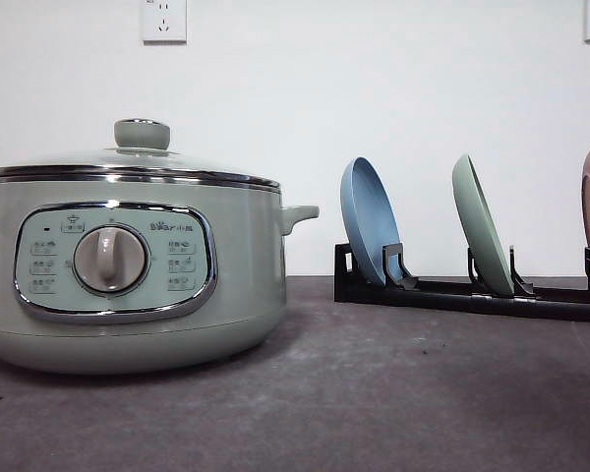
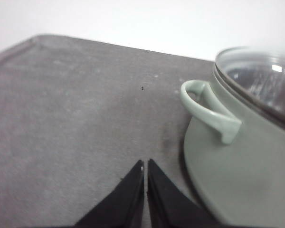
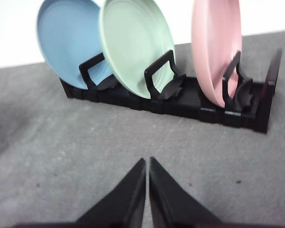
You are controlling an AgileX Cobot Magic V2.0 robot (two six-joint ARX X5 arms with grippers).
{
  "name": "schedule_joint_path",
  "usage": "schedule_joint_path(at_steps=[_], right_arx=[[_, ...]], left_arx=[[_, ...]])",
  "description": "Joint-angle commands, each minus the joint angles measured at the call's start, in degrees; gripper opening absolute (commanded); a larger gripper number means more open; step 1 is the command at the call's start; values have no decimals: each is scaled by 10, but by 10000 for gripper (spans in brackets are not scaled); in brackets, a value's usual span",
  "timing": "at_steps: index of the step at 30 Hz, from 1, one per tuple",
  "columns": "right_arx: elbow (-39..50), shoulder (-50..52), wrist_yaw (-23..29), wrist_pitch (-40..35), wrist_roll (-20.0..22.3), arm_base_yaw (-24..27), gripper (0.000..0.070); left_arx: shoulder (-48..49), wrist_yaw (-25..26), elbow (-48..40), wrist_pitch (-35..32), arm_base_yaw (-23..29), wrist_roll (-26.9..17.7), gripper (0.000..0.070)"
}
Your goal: Transfer potato from steamer to green plate
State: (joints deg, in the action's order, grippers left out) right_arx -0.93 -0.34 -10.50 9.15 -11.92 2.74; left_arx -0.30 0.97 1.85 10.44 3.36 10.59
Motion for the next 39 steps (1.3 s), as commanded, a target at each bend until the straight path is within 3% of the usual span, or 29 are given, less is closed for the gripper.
schedule_joint_path(at_steps=[1, 15, 26, 32, 39], right_arx=[[2, 1, 1, 3, -42, 1, 0], [-4, 1, -19, 4, -106, 1, 0], [-98, -2, -18, 4, -112, 1, 0], [-180, -45, -18, 15, -94, 1, 0], [-299, -139, -27, 86, -36, 1, 0]], left_arx=[[1, -1, -11, 2, 1, 74, 2], [1, 15, 16, 7, 1, 146, 2], [-42, 48, 117, 37, 1, 145, 3], [-104, 76, 199, 51, 1, 120, 3], [-209, 147, 323, 118, 1, 40, 2]])
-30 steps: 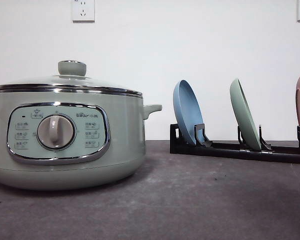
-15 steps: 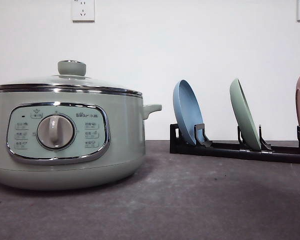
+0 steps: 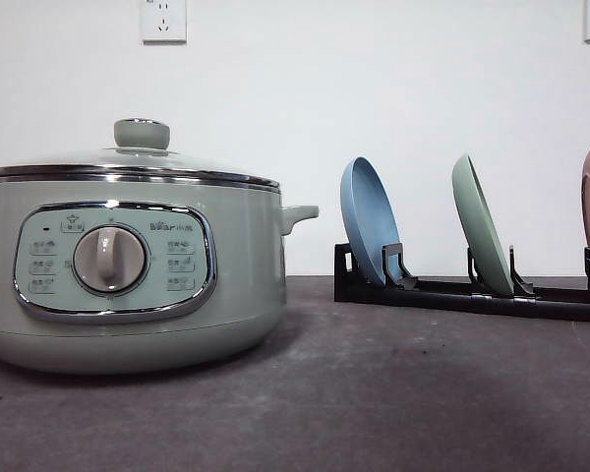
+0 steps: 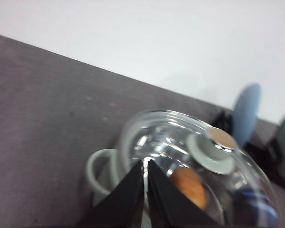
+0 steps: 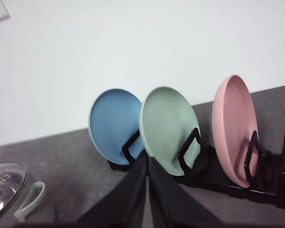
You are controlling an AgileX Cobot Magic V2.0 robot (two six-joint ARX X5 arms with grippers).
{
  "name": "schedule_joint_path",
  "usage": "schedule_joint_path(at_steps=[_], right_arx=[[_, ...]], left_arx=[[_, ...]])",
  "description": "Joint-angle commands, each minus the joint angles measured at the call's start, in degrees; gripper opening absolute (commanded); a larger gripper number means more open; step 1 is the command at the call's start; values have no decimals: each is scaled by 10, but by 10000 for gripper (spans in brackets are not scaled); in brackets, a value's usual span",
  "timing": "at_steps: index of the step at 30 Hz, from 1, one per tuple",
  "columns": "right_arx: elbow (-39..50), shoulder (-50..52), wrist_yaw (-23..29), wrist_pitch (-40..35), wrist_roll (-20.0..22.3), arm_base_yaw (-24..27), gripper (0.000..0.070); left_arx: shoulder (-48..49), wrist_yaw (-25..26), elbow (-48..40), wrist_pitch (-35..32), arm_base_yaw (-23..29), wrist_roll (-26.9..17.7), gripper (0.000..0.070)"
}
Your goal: Transfer potato from steamer to green plate
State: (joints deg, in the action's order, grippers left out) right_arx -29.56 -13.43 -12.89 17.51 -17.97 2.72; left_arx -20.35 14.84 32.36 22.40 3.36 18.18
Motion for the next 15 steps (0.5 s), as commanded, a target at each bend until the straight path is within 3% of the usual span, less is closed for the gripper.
schedule_joint_path(at_steps=[1, 10, 15], right_arx=[[-33, -26, -12, 15, 36, 1, 0], [-189, -176, -111, 164, 132, 0, 0], [-260, -245, -158, 240, 175, -2, 0]], left_arx=[[-25, 23, 38, 10, 1, -47, 2], [-133, 128, 177, 108, -2, -116, 2], [-172, 158, 233, 166, -20, -151, 2]])
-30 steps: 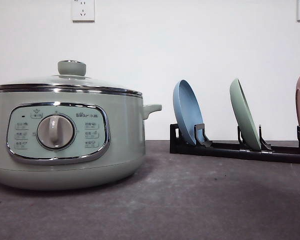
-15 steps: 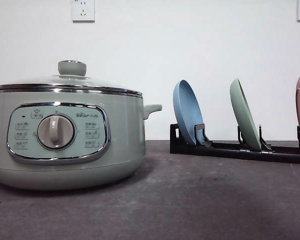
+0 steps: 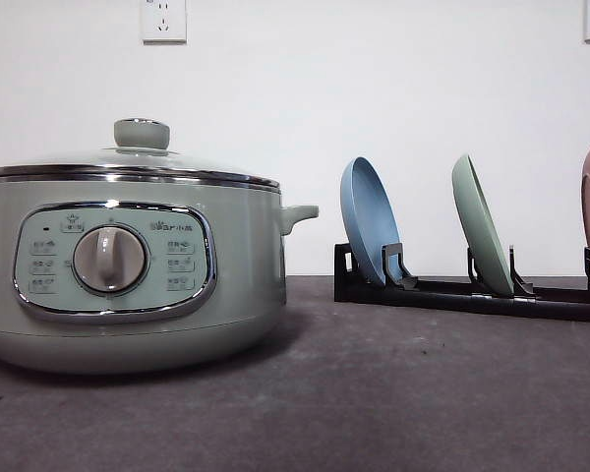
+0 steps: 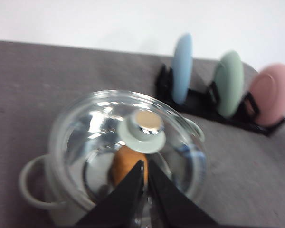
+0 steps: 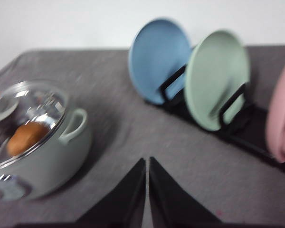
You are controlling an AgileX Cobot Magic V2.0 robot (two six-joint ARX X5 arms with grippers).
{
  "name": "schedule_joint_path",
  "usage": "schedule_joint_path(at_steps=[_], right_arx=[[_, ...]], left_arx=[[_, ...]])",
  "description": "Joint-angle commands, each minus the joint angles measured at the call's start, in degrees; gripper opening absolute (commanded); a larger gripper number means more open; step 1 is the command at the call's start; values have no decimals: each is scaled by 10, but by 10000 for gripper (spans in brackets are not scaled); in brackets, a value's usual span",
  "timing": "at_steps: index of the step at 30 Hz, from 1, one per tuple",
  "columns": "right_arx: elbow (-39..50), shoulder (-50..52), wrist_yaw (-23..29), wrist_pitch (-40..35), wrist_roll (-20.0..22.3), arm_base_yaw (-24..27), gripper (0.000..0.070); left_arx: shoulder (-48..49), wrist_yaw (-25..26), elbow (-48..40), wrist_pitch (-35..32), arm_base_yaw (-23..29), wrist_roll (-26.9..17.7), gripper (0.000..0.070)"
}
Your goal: Transfer potato from steamer to green plate
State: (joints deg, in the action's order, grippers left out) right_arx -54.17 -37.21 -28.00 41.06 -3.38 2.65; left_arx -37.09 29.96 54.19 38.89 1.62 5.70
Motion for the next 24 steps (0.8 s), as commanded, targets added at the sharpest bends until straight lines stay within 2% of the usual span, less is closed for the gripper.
schedule_joint_path(at_steps=[1, 6, 9, 14, 16, 17, 18, 19, 22, 23, 24], right_arx=[[-28, -20, -13, 21, 37, -4, 0], [-82, -66, -21, 86, 69, -26, 0], [-104, -83, -20, 114, 84, -42, 0], [-109, -87, -20, 117, 86, -56, 0], [-109, -88, -20, 117, 85, -56, 0], [-109, -88, -20, 117, 85, -56, 8], [-109, -88, -20, 117, 83, -56, 55], [-109, -88, -20, 117, 83, -56, 134], [-109, -88, -18, 117, 72, -56, 462], [-109, -88, -17, 117, 68, -56, 514], [-109, -88, -16, 117, 67, -56, 527]], left_arx=[[-12, 13, 25, 14, -7, -33, 2], [-36, 58, 58, 58, -32, -56, 2], [-44, 61, 67, 73, -44, -57, 2], [-44, 61, 68, 77, -48, -57, 3], [-44, 61, 68, 77, -48, -57, 33], [-45, 61, 68, 77, -48, -57, 74], [-45, 61, 68, 77, -48, -57, 147], [-45, 61, 68, 77, -48, -57, 234], [-45, 60, 68, 77, -48, -57, 547], [-45, 60, 68, 77, -48, -56, 601], [-45, 60, 68, 77, -48, -56, 627]])
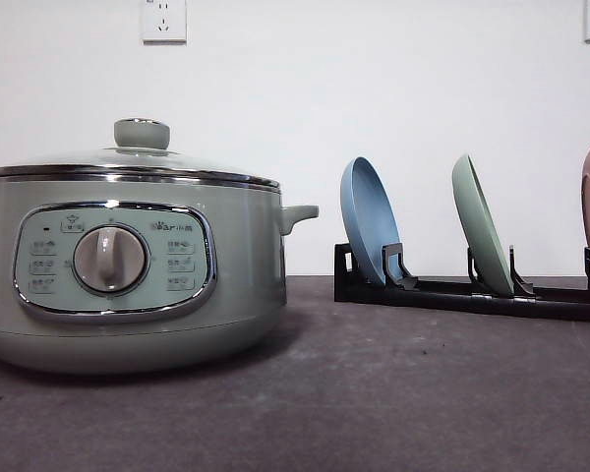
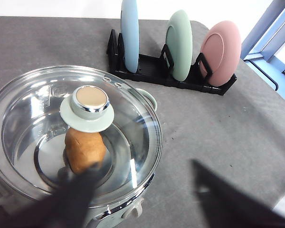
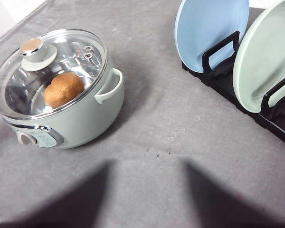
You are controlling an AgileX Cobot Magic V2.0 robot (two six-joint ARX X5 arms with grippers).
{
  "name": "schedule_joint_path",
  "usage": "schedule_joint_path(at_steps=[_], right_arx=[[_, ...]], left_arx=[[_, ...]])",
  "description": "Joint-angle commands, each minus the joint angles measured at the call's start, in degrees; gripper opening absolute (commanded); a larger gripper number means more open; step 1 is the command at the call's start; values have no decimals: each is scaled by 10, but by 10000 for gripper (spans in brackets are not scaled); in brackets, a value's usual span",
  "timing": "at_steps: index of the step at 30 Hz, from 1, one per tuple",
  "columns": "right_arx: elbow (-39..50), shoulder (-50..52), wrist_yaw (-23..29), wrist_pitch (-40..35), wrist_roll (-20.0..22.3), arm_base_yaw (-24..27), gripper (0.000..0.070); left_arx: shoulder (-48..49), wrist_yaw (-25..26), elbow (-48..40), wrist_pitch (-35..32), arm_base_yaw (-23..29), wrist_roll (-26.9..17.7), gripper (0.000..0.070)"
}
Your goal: Transfer potato from steamer to green plate
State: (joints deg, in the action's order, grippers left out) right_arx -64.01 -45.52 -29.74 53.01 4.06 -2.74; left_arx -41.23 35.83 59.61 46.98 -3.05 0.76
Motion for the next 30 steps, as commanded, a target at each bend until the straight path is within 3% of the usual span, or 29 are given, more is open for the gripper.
schedule_joint_path(at_steps=[1, 17, 25, 30], right_arx=[[-10, -5, 2, -3, -7, -2, 526], [-10, -5, 2, -7, -29, -2, 527], [-18, -34, 2, -65, -111, -2, 526], [-60, -99, 13, -95, -132, -2, 526]], left_arx=[[-3, 2, 14, -4, -1, -7, 634], [-3, 2, 14, -13, -1, -5, 634], [-3, 2, 14, -17, -1, -5, 634], [-3, 2, 14, -17, -1, -5, 634]])
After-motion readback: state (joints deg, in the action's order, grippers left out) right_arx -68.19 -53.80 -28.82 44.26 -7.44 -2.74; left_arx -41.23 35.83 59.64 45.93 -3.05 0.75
